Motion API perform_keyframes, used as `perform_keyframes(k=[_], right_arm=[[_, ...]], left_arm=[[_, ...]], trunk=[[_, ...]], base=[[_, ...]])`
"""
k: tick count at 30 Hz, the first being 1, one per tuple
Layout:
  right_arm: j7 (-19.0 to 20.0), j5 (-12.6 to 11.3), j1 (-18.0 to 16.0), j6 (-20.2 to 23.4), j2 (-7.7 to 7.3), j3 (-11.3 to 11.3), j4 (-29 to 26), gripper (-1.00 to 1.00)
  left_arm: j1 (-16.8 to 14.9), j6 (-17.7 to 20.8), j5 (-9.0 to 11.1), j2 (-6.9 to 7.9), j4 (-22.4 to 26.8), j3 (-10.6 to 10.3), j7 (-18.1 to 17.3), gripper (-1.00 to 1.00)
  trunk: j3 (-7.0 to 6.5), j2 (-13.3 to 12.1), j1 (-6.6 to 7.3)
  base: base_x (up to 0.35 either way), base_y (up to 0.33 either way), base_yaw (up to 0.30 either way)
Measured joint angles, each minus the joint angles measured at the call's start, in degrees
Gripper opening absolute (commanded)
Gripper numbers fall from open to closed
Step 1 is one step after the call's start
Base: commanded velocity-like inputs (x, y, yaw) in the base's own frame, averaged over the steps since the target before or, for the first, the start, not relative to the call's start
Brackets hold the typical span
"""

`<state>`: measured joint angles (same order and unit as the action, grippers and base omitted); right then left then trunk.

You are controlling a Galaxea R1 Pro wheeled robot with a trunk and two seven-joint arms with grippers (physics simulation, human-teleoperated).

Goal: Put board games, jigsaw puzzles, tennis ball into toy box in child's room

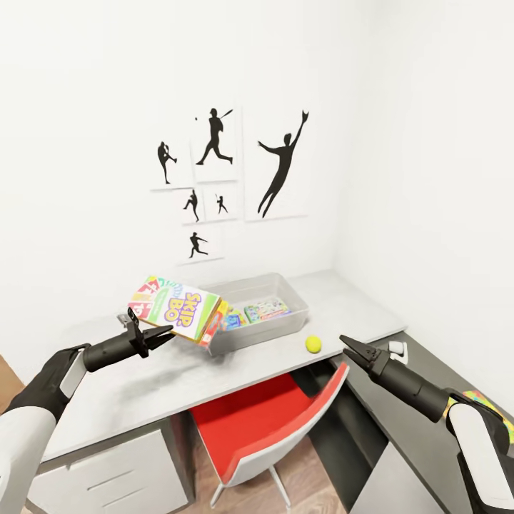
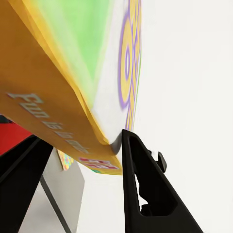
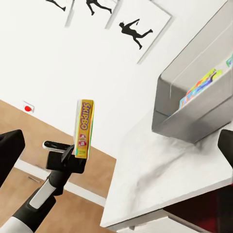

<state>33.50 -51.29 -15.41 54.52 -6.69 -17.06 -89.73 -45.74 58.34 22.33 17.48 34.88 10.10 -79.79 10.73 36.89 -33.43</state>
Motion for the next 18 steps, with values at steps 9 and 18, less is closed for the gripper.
perform_keyframes(k=[9, 18], right_arm=[[0.0, 0.0, 0.0, 0.0, 0.00, 0.0, 0.0, 1.00], [0.1, -0.1, 0.0, 0.1, 0.00, -1.9, 0.0, 1.00]], left_arm=[[0.0, 0.0, 0.0, -0.02, -0.1, 1.6, 0.1, -1.00], [0.0, -0.1, -0.1, -0.05, -0.1, 2.4, 0.1, -1.00]], trunk=[[0.00, 0.0, 0.00], [0.00, 0.0, 0.00]], base=[[0.307, -0.028, 0.000], [0.265, -0.116, 0.000]])
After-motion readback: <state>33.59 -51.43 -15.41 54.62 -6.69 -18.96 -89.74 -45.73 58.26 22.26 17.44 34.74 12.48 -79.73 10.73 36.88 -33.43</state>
